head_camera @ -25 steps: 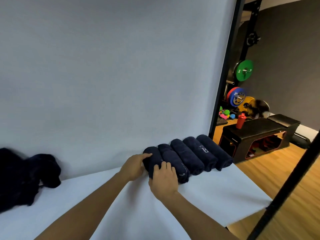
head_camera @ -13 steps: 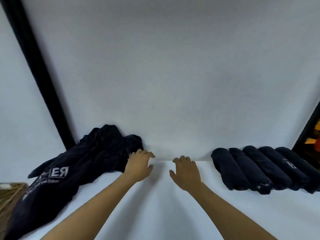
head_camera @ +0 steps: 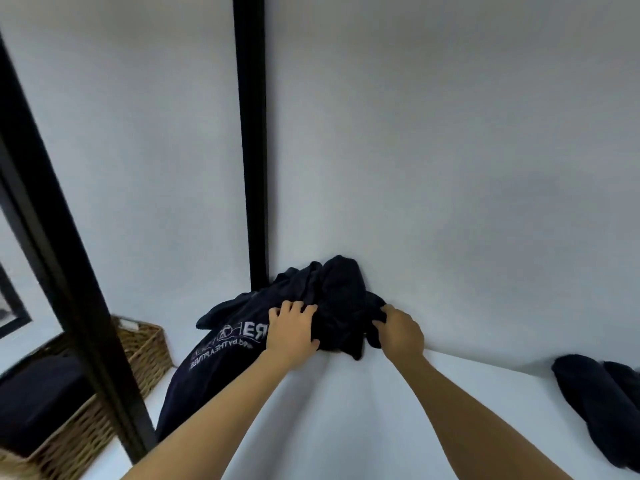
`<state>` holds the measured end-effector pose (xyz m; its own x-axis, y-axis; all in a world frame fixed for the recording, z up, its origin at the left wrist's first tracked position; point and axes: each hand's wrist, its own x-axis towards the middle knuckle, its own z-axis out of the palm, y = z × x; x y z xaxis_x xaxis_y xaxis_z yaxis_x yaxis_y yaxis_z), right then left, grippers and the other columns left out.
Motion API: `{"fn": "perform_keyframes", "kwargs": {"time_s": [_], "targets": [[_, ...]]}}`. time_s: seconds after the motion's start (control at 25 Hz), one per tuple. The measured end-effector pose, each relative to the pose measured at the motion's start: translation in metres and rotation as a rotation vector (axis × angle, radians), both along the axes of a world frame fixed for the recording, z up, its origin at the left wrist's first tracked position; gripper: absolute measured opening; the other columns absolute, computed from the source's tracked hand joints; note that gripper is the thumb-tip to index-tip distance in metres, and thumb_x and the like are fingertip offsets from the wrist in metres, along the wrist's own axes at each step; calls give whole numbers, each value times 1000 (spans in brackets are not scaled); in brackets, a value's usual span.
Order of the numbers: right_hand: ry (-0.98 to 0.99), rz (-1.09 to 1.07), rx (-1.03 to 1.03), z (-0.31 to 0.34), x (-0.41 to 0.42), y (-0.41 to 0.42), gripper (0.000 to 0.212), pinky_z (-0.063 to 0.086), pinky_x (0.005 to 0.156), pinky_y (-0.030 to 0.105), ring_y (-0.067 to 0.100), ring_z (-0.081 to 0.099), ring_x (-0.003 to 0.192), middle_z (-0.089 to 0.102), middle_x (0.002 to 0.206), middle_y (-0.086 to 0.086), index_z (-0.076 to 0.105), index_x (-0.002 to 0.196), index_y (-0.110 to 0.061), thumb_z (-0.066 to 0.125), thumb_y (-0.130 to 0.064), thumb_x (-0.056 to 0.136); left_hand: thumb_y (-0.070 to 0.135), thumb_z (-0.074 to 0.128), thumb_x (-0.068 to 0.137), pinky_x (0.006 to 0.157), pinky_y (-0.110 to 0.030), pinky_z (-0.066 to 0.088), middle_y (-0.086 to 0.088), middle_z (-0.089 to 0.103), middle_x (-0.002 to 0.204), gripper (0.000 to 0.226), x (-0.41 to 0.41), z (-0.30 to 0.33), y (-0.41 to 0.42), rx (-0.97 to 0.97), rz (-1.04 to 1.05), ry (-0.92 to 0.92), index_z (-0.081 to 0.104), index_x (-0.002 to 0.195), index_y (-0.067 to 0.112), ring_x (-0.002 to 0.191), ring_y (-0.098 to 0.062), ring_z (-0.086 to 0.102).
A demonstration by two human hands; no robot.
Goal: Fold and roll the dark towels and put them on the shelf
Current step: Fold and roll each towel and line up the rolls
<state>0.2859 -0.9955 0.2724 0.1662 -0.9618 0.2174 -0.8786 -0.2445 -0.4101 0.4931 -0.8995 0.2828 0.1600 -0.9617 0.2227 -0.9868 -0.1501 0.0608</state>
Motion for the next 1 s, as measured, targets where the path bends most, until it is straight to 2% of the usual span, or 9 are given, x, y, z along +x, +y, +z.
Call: {"fn": "perform_keyframes", "kwargs": {"time_s": [0.12, 0.24, 0.4, 0.48, 0.64, 0.72, 0.8, 0.88, 1.0], "targets": [[-13, -5, -101, 1, -20, 7, 22, 44, 66, 29, 18, 58, 76, 60, 88, -3, 63, 105, -15, 46, -28, 99, 59, 59, 84, 107, -45, 27, -3, 40, 146, 77, -3, 3, -1, 9, 46, -11, 32, 148, 27, 133, -28, 33], [-156, 22, -235, 24, -55, 19, 18, 47, 67, 30, 16, 59, 76, 61, 88, -6, 63, 104, -17, 46, -23, 98, 73, 60, 74, 112, -53, 22, -8, 28, 154, 100, -31, 14, -2, -14, 90, 75, 23, 151, 21, 139, -33, 26], [-518, 3, -525, 73, -100, 53, 21, 45, 77, 19, 8, 57, 86, 63, 100, -8, 62, 110, -15, 50, -11, 94, 82, 55, 64, 110, -48, 29, 0, 35, 149, 108, -111, 39, -10, -336, -142, 150, 30, 148, 20, 134, -27, 33], [-594, -73, -575, 84, -122, 66, 22, 44, 79, 18, 7, 55, 89, 61, 102, -8, 60, 113, -14, 47, -11, 95, 74, 56, 67, 102, -46, 37, 2, 47, 138, 93, -141, 42, -16, -359, -198, 160, 39, 141, 20, 124, -26, 44], [-415, -111, -284, 56, -184, 85, 16, 52, 76, 33, 15, 62, 86, 63, 96, -9, 58, 106, -22, 45, -18, 98, 44, 63, 75, 86, -42, 50, 0, 62, 108, 45, -166, 18, -18, 64, -273, 207, 53, 112, 21, 105, -27, 58], [-343, -122, -192, 47, -212, 95, 14, 54, 75, 36, 12, 62, 81, 63, 90, -12, 58, 102, -25, 44, -23, 99, 36, 69, 71, 79, -38, 52, 1, 65, 97, 31, -165, 24, -15, 116, -338, 317, 56, 96, 22, 94, -25, 62], [-366, -127, -242, 57, -227, 97, 14, 54, 75, 35, 9, 61, 80, 63, 90, -13, 58, 102, -26, 45, -25, 99, 26, 75, 69, 74, -31, 50, 5, 68, 88, 23, -156, 54, -16, 77, -410, 528, 61, 87, 24, 86, -20, 64], [-510, -192, -411, 83, -235, 98, 13, 50, 77, 33, 13, 60, 82, 64, 93, -9, 58, 105, -21, 47, -22, 98, 20, 75, 71, 72, -30, 50, 6, 71, 82, 17, -140, 91, -16, -107, -377, 729, 66, 86, 23, 79, -17, 65], [-705, -355, -527, 114, -251, 92, 14, 42, 76, 31, 17, 54, 83, 60, 96, -2, 54, 110, -14, 45, -21, 100, 15, 65, 79, 68, -35, 47, 0, 65, 83, 10, -105, 102, -17, -374, -190, 693, 60, 83, 22, 77, -22, 61]]}}
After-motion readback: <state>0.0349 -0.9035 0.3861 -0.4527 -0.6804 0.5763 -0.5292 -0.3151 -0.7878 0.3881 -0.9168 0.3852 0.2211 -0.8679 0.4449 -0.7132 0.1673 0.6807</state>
